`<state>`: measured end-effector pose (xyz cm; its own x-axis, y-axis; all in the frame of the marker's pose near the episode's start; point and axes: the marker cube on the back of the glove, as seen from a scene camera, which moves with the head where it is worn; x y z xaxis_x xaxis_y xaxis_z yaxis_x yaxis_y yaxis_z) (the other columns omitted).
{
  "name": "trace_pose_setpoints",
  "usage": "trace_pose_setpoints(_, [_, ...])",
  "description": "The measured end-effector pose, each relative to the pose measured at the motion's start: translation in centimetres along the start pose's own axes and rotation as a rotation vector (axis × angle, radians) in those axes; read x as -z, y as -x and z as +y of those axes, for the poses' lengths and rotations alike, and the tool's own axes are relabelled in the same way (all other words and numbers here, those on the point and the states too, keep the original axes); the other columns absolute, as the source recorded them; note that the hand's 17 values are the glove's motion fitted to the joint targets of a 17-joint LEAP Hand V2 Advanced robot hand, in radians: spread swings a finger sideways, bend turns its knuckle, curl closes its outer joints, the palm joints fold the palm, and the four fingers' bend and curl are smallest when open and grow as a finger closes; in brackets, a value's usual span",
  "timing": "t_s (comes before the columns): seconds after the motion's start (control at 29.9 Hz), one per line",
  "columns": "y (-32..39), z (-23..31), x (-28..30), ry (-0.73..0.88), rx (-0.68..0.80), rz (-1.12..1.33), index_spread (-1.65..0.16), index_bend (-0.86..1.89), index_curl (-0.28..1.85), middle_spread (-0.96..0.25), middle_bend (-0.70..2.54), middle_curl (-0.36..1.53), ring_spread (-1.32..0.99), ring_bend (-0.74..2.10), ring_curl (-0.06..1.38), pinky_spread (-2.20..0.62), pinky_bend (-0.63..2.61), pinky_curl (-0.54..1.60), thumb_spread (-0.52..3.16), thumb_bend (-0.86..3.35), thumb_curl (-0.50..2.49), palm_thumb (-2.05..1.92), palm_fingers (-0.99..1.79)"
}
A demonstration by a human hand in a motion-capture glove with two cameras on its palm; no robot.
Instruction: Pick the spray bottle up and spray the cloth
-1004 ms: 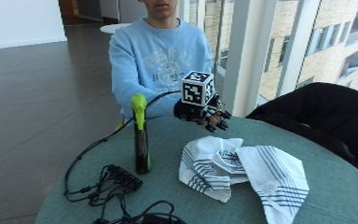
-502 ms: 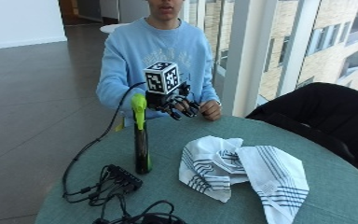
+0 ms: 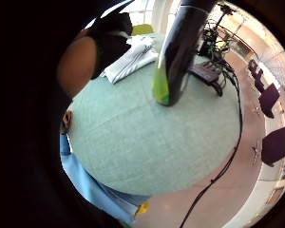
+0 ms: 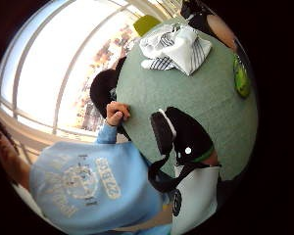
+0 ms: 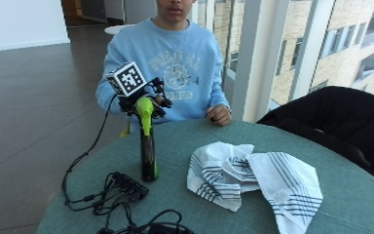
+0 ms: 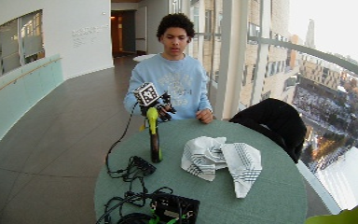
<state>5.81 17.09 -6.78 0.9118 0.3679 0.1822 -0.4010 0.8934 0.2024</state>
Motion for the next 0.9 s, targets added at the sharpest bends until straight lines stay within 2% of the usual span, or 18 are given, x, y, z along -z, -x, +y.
trace_pose_setpoints(0.3, [-4.3,-0.9,1.4,-0.201,-0.155,-0.167,-0.4,0.16,0.31,-0.07,0.27,0.36,-0.02,0.19,0.25,0.25,0.19,0.31,1.17,0.01,0.28,0.66,0.57])
trace_pose_setpoints(0.43, [-6.5,-1.0,1.2,-0.174,-0.167,-0.207,-0.4,0.16,0.31,-0.07,0.27,0.36,-0.02,0.19,0.25,0.25,0.19,0.32,1.17,0.0,0.29,0.68,0.58])
trace_pose_setpoints(0.54, [-8.0,-2.3,0.5,-0.234,-0.216,-0.28,-0.4,0.15,0.31,-0.07,0.27,0.37,-0.02,0.18,0.25,0.25,0.2,0.32,1.16,-0.01,0.29,0.69,0.57])
trace_pose_setpoints(0.64, [-9.3,-3.6,-0.2,-0.232,-0.248,-0.377,-0.39,0.14,0.3,-0.07,0.28,0.37,-0.01,0.18,0.25,0.25,0.2,0.33,1.16,-0.01,0.3,0.7,0.56])
trace_pose_setpoints(0.77, [-10.2,-5.6,-0.9,-0.241,-0.361,-0.528,-0.39,0.11,0.29,-0.06,0.28,0.38,-0.01,0.19,0.26,0.25,0.23,0.34,1.16,-0.01,0.3,0.7,0.54])
trace_pose_setpoints(0.9, [-10.7,-7.6,-1.6,-0.255,-0.382,-0.64,-0.38,0.12,0.28,-0.06,0.27,0.38,-0.01,0.2,0.26,0.25,0.25,0.35,1.15,-0.02,0.31,0.7,0.55])
